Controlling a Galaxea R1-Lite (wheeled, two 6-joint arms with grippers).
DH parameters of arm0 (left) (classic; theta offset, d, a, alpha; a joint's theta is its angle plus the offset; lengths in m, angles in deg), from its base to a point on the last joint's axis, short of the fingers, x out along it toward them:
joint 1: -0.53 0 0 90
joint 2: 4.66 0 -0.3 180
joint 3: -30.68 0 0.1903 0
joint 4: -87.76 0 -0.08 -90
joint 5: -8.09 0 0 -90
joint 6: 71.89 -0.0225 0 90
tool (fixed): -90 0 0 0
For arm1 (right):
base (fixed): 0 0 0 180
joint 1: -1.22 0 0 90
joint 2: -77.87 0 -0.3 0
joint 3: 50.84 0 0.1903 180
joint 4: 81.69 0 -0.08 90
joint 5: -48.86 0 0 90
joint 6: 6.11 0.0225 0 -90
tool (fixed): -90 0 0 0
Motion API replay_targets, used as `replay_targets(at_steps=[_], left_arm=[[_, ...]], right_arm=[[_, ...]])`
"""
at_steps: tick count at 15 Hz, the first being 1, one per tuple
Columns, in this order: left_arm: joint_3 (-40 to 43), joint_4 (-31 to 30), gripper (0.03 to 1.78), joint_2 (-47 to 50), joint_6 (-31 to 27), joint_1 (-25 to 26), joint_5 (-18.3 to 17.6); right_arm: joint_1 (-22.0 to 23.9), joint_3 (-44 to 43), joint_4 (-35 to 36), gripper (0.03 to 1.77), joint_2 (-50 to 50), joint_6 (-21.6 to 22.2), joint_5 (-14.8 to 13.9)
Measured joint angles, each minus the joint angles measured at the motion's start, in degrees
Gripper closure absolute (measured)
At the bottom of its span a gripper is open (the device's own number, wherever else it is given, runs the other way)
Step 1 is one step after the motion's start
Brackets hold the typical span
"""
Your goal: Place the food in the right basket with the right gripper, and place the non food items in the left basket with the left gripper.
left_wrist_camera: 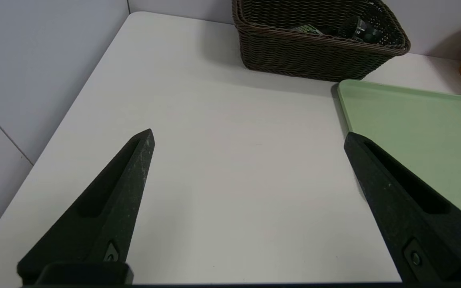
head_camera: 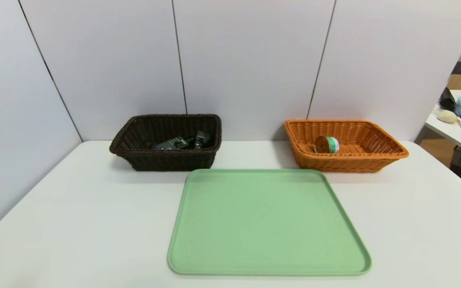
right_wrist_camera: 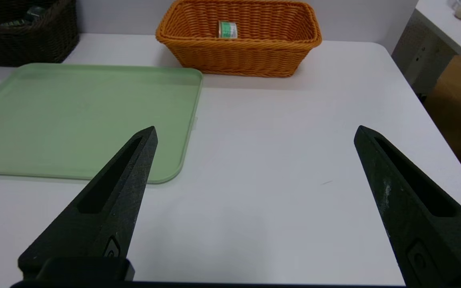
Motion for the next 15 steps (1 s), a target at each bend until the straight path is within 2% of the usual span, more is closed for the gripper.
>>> replay_targets(at_steps=[4, 7, 10, 13, 15], left_arm=[[1.7, 0.1, 0.12, 6.9, -1.8, 0.2, -1.3], [3.8, -0.1, 0.12, 11.3, -3.8, 3.1, -1.4], [4.9, -0.7, 0.12, 14.4, -4.7, 4.0, -1.6], [8.4, -1.0, 0.12, 19.1, -10.0, 3.7, -3.3], [12.1, -4.1, 0.12, 22.1, -13.3, 3.4, -4.5]], right_arm=[[-0.4, 0.7, 0.2, 0.11, -7.4, -0.5, 0.7], [-0.5, 0.9, 0.0, 0.11, -11.9, -1.4, 1.1], [-0.6, 2.0, 0.2, 0.11, -15.1, -2.5, 1.8], [-0.6, 4.4, 3.0, 0.11, -16.6, -4.4, 1.7], [-0.7, 8.0, 7.3, 0.11, -17.0, -6.2, 1.6]])
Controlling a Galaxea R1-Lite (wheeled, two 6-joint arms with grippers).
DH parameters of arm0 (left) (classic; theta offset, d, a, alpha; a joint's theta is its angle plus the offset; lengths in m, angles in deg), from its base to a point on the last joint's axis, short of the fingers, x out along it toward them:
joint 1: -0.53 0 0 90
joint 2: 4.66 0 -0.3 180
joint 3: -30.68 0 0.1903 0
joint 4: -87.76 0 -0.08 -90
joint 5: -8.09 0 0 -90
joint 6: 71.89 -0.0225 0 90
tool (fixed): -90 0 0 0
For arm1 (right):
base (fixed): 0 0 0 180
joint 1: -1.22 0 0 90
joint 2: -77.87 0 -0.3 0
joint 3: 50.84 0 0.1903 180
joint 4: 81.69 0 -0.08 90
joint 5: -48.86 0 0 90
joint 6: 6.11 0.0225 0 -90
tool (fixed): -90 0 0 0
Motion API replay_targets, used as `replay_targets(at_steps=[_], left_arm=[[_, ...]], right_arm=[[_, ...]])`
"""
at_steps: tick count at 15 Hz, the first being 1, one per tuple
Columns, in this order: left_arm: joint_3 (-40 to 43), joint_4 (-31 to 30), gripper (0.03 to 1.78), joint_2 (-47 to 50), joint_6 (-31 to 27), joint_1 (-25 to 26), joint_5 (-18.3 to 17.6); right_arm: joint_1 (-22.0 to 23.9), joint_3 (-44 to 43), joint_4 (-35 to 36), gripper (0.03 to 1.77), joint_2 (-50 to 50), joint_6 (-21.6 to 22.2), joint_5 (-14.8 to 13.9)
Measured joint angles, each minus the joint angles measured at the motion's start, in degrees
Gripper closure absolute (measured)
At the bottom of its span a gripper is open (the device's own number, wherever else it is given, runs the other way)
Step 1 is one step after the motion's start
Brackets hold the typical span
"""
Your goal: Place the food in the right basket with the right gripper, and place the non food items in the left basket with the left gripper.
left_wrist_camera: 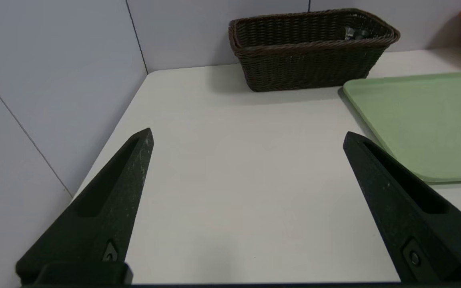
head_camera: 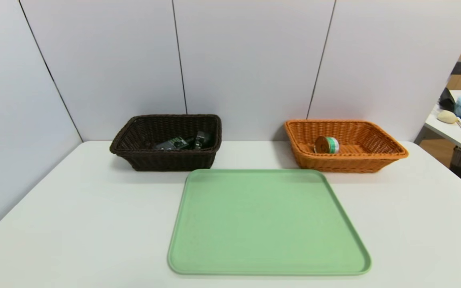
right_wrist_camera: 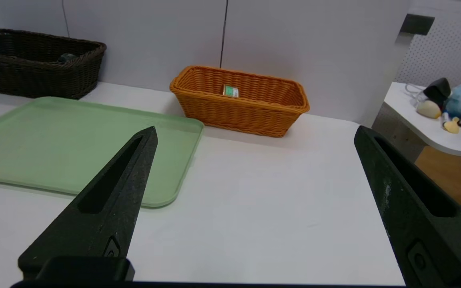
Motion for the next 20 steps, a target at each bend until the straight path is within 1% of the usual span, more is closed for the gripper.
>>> replay_targets(at_steps=[3, 5, 7, 8, 9, 12, 14, 15, 17, 18, 20], left_arm=[[5.4, -9.7, 0.12, 1.8, -2.0, -0.1, -0.8], [10.1, -16.4, 0.12, 2.3, -3.2, -0.1, -1.0], [14.3, -22.8, 0.12, 2.4, -4.7, -0.1, -1.1], [15.1, -23.7, 0.12, 2.4, -4.9, -0.1, -1.4], [15.5, -22.8, 0.12, 2.4, -5.0, -0.1, -1.9], [15.9, -18.4, 0.12, 2.4, -4.9, -0.1, -3.5], [16.0, -16.6, 0.12, 2.4, -4.5, -0.1, -5.6], [16.0, -15.6, 0.12, 2.4, -4.4, -0.1, -6.9], [15.8, -12.8, 0.12, 2.4, -3.0, -0.1, -7.6], [15.3, -10.7, 0.12, 2.4, -0.9, -0.1, -7.6], [13.9, -5.6, 0.12, 2.4, 4.3, -0.1, -7.3]], right_arm=[[0.0, 8.8, 12.0, 0.11, 0.0, -2.6, 0.1], [0.0, 16.8, 22.2, 0.11, 0.0, -3.1, 0.2], [0.0, 22.0, 31.8, 0.11, 0.0, -3.0, 0.3], [0.0, 23.0, 33.4, 0.11, 0.0, -2.9, 0.4], [0.0, 23.4, 32.0, 0.11, 0.0, -2.9, 0.2], [0.0, 23.9, 21.6, 0.11, 0.0, -2.9, -0.3], [0.0, 23.9, 15.8, 0.11, 0.0, -2.2, -1.4], [0.0, 23.9, 14.3, 0.11, 0.0, -1.0, -1.6], [0.0, 23.9, 13.7, 0.11, 0.0, 2.7, -1.8], [0.0, 23.9, 13.7, 0.11, 0.0, 4.5, -2.1], [0.0, 23.9, 13.7, 0.11, 0.0, 6.2, -2.4]])
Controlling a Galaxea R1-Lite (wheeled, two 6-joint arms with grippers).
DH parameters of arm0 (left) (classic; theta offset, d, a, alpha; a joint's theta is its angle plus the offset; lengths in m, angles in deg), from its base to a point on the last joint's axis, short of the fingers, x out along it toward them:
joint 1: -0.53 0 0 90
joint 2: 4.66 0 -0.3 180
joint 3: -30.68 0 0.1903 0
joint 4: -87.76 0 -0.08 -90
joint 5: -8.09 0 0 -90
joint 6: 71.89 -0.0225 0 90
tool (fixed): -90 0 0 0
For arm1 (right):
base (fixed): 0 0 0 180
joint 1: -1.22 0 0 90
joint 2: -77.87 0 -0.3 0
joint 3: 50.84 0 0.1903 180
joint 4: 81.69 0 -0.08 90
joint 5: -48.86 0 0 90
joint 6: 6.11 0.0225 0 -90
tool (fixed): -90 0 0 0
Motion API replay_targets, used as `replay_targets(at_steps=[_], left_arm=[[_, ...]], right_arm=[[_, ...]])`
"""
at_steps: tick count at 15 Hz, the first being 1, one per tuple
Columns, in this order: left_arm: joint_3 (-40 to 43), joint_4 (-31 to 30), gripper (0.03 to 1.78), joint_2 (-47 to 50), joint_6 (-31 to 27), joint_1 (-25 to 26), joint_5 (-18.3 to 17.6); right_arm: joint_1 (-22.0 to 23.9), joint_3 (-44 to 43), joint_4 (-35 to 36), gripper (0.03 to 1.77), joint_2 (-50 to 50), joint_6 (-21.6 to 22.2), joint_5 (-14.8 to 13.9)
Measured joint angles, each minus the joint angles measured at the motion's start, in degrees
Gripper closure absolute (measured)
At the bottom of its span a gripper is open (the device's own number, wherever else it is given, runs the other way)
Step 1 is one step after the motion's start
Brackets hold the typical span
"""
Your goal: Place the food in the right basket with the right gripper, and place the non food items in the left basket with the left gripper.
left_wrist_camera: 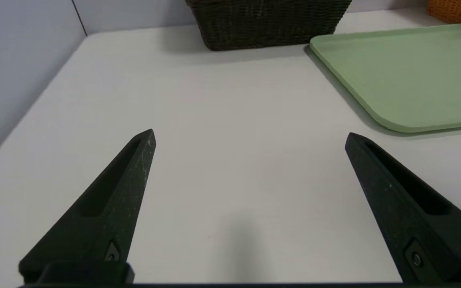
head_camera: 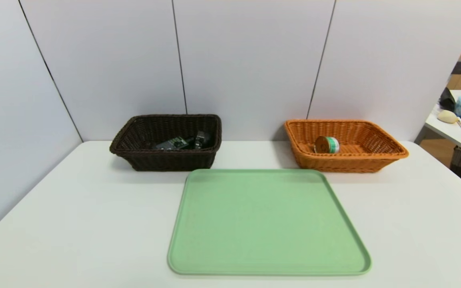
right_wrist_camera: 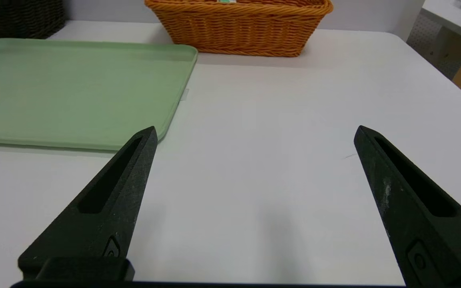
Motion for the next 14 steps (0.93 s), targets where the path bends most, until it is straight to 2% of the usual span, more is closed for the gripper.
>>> replay_targets(at_steps=[3, 4, 6, 9, 10, 14], left_arm=[[-1.1, 3.5, 0.12, 0.0, 7.5, 0.0, 1.3], [-1.2, 3.4, 0.12, 0.0, 7.7, 0.0, 2.9], [-0.9, 2.5, 0.12, 0.0, 4.0, 0.0, 5.1], [1.2, -1.6, 0.12, 0.0, -2.4, 0.0, 6.7], [1.7, -1.3, 0.12, 0.0, -3.8, 0.0, 6.9], [1.7, 0.3, 0.12, 0.0, -2.8, 0.0, 6.5]], right_arm=[[0.0, 0.0, 0.0, 0.11, 0.0, 0.1, 0.0], [0.0, 0.0, 0.0, 0.11, 0.0, 0.1, 0.0], [0.0, 0.0, -0.1, 0.11, 0.0, 0.0, 0.0], [0.0, 0.0, 0.0, 0.11, 0.0, -0.2, 0.0], [0.0, 0.0, 0.0, 0.11, 0.0, -0.4, 0.0], [0.0, 0.0, 0.0, 0.11, 0.0, 0.1, 0.0]])
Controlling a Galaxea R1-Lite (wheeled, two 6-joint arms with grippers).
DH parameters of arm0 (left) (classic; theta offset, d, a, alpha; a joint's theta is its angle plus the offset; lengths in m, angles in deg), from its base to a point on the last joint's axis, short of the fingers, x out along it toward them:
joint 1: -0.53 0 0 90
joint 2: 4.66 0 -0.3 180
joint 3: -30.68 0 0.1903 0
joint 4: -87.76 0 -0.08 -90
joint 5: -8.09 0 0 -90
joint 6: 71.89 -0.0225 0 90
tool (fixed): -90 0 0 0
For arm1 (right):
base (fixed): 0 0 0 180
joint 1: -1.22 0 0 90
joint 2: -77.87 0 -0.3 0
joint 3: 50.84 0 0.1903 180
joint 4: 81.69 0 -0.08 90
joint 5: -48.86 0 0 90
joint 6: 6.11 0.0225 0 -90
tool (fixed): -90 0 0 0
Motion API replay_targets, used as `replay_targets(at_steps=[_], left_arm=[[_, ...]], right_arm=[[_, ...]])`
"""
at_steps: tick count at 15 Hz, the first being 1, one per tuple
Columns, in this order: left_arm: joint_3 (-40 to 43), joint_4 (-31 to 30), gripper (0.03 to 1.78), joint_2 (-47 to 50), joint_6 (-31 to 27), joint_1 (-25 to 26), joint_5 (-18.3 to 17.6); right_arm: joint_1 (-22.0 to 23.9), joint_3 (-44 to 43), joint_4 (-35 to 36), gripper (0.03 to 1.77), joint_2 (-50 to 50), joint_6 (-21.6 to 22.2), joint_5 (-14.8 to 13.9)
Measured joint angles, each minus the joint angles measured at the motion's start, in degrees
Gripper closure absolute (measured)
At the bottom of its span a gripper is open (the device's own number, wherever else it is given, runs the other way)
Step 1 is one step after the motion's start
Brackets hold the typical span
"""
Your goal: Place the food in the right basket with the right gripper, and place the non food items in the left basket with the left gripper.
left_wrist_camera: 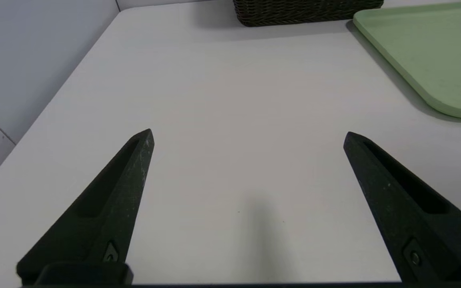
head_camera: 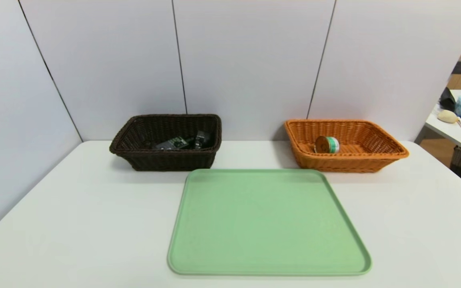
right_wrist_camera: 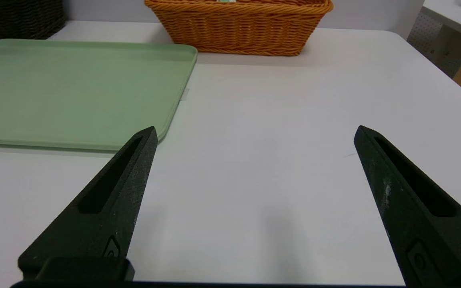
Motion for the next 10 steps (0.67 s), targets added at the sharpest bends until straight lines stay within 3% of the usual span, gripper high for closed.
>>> replay_targets(at_steps=[10], left_arm=[[0.3, -1.0, 0.12, 0.0, 3.2, 0.0, 0.6]], right_arm=[[0.0, 0.0, 0.0, 0.11, 0.0, 0.0, -0.1]])
